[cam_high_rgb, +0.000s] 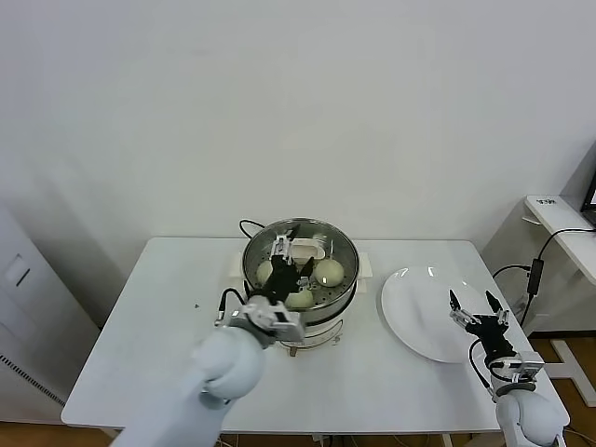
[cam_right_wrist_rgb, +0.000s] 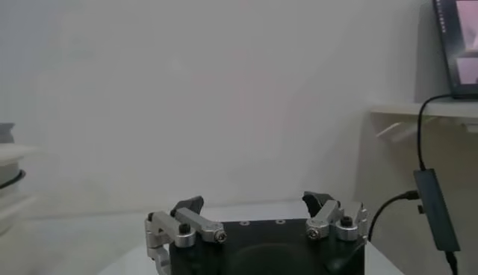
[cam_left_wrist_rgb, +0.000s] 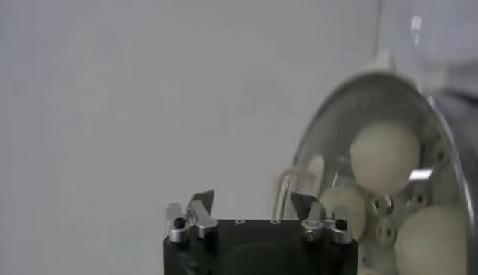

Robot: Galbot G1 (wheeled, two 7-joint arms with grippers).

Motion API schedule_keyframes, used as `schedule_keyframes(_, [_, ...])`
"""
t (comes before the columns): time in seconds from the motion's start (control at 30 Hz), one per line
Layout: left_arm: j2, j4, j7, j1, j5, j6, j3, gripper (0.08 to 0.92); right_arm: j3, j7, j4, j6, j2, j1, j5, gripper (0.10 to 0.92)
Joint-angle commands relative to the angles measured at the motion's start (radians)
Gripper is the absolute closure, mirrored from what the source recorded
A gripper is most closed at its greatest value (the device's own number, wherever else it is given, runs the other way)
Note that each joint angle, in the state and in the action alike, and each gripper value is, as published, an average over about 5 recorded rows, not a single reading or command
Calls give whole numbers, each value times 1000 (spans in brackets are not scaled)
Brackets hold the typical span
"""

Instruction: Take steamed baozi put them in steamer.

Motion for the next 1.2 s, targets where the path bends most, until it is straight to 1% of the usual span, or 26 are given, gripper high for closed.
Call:
schedule_keyframes(0.03, [151, -258, -61, 75, -1213, -61, -339, 184, -15, 43, 13, -48, -21, 8, 10, 203])
schedule_keyframes(0.17, [111, -212, -220, 125, -1409, -61, -505, 178, -17, 56, 28, -60, -23, 13, -1, 203])
schedule_keyframes(0.23, [102, -171, -267, 160, -1436, -68, -569, 177, -18, 51, 33, -51, -18, 15, -2, 203])
schedule_keyframes(0.3, [105, -125, -288, 208, -1430, -85, -615, 177, -19, 44, 38, -41, -12, 16, -4, 203])
schedule_keyframes(0.43, [107, -43, -303, 306, -1362, -134, -667, 177, -13, 35, 42, -31, 3, 21, -23, 203])
schedule_keyframes(0.57, [110, 6, -284, 397, -1296, -192, -675, 177, 8, 13, 46, -28, 20, 24, -71, 203])
schedule_keyframes(0.63, [109, 36, -278, 421, -1260, -214, -675, 177, 11, 7, 57, -34, 24, 19, -96, 203])
schedule_keyframes(0.8, [94, 118, -277, 431, -1221, -216, -677, 177, 2, 35, 69, -51, 40, 14, -100, 203])
schedule_keyframes(0.97, [49, 203, -272, 423, -1167, -231, -659, 177, 1, 47, 74, -61, 67, 7, -104, 203])
schedule_keyframes(1.07, [37, 262, -272, 413, -1157, -240, -647, 177, -2, 44, 77, -66, 70, -3, -106, 203])
schedule_keyframes(1.2, [25, 307, -274, 408, -1124, -253, -642, 177, -1, 45, 77, -69, 68, -10, -108, 203])
